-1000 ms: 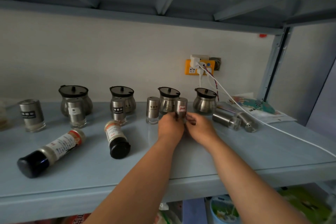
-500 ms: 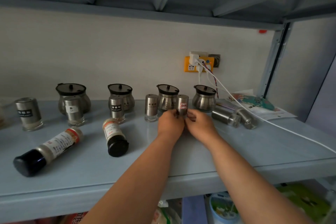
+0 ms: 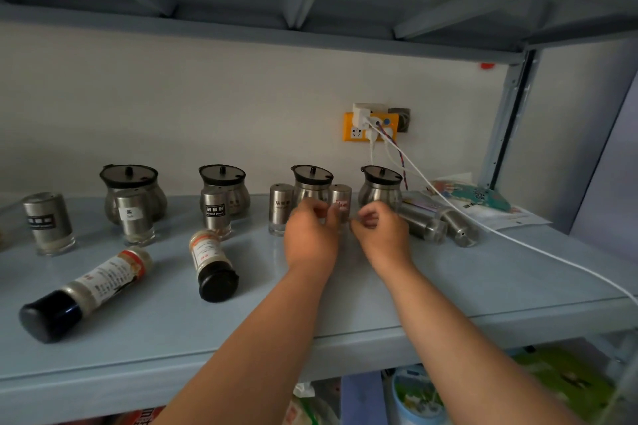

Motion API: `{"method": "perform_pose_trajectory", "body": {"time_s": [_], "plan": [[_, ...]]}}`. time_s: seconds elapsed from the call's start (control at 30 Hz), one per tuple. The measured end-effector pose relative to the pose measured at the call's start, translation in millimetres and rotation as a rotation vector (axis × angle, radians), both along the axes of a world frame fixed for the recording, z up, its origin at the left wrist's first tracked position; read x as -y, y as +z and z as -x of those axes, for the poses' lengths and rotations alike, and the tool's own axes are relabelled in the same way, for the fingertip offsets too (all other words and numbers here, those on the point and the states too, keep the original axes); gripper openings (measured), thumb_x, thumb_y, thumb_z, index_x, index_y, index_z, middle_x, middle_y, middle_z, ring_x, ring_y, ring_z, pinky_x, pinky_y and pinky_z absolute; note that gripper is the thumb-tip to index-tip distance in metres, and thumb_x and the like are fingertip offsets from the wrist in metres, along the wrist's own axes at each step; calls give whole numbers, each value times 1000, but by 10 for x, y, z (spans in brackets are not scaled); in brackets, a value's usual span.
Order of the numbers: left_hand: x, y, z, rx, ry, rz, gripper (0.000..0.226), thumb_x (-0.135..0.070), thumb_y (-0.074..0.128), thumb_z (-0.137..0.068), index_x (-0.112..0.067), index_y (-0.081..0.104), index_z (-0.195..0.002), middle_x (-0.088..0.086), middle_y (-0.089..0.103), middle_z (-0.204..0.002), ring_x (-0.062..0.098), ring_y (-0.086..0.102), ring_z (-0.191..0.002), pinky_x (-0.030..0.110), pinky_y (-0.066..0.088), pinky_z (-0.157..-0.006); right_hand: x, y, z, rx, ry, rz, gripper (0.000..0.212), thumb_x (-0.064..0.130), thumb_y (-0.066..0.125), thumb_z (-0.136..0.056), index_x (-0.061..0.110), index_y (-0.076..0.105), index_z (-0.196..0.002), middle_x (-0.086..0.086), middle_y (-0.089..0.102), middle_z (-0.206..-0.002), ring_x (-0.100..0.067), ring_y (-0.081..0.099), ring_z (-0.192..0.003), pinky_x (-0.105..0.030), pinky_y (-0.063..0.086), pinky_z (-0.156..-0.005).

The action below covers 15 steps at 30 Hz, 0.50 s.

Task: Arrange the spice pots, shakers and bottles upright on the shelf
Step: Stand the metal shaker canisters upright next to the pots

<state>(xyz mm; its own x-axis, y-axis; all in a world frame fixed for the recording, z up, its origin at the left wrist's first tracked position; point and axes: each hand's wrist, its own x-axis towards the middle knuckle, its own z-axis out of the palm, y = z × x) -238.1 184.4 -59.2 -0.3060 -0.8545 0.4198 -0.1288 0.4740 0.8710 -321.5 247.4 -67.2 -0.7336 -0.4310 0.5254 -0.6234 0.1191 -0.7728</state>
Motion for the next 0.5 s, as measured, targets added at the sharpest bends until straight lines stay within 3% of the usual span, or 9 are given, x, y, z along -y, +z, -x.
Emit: {"method": "perform_pose_trajectory", "body": {"time_s": [0.07, 0.13, 0.23, 0.33, 0.5], "plan": [[-27, 10, 5, -21, -54, 99, 18, -28, 61, -88, -12, 67, -93, 5, 71, -91, 20, 66, -86, 28, 49, -74, -15, 2, 20, -78, -58, 30, 4, 7, 66, -80, 4, 67, -79, -13, 69, -79, -21, 60, -71, -24, 40, -66], [-66, -1, 25, -1, -156, 185, 16, -26, 63, -87, -14, 71, -93, 4, 73, -88, 19, 67, -82, 31, 53, -74, -46, 36, 68, -113, -105, -3, 10, 10, 61, -84, 5, 69, -82, -12, 71, -82, -25, 63, -76, -25, 41, -66], [-80, -33, 76, 41, -209, 305, 13, -21, 64, -86, -16, 72, -95, 3, 73, -86, 18, 66, -77, 32, 54, -73, -156, 117, 240, -250, -228, -113, 17, 7, 56, -82, 9, 70, -93, -15, 71, -91, -33, 62, -89, -35, 48, -76], [-73, -37, 104, 60, -222, 348, 17, -16, 63, -85, -17, 70, -99, 2, 72, -91, 18, 64, -76, 32, 54, -73, -366, 90, 464, -459, -440, -360, 27, 17, 63, -78, 12, 67, -105, -17, 67, -102, -36, 52, -101, -39, 39, -83], [-92, -50, 117, 118, -334, 395, 18, -18, 63, -84, -22, 66, -101, -8, 67, -93, 10, 56, -70, 33, 54, -72, -534, 24, 535, -414, -543, -575, 46, 32, 65, -79, 18, 56, -121, -14, 54, -120, -32, 36, -115, -37, 27, -87]]}}
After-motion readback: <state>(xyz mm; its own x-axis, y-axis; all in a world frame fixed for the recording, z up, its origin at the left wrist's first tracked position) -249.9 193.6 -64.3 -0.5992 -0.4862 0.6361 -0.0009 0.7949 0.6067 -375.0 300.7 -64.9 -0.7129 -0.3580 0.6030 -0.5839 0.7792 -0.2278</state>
